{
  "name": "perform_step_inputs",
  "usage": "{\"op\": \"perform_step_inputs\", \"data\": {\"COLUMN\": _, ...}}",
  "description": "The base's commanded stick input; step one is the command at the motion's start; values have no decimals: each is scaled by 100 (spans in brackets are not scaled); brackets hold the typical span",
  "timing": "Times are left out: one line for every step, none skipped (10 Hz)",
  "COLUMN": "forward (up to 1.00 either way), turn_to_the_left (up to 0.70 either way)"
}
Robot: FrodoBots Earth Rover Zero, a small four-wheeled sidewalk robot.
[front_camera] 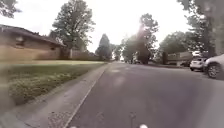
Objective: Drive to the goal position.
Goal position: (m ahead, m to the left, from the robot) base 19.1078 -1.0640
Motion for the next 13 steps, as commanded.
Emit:
{"op": "perform_step_inputs", "data": {"forward": 100, "turn_to_the_left": 0}}
{"op": "perform_step_inputs", "data": {"forward": 100, "turn_to_the_left": 0}}
{"op": "perform_step_inputs", "data": {"forward": 100, "turn_to_the_left": 0}}
{"op": "perform_step_inputs", "data": {"forward": 100, "turn_to_the_left": 0}}
{"op": "perform_step_inputs", "data": {"forward": 100, "turn_to_the_left": 0}}
{"op": "perform_step_inputs", "data": {"forward": 100, "turn_to_the_left": 0}}
{"op": "perform_step_inputs", "data": {"forward": 100, "turn_to_the_left": 0}}
{"op": "perform_step_inputs", "data": {"forward": 100, "turn_to_the_left": 0}}
{"op": "perform_step_inputs", "data": {"forward": 100, "turn_to_the_left": 0}}
{"op": "perform_step_inputs", "data": {"forward": 100, "turn_to_the_left": 0}}
{"op": "perform_step_inputs", "data": {"forward": 100, "turn_to_the_left": 0}}
{"op": "perform_step_inputs", "data": {"forward": 100, "turn_to_the_left": 0}}
{"op": "perform_step_inputs", "data": {"forward": 100, "turn_to_the_left": 0}}
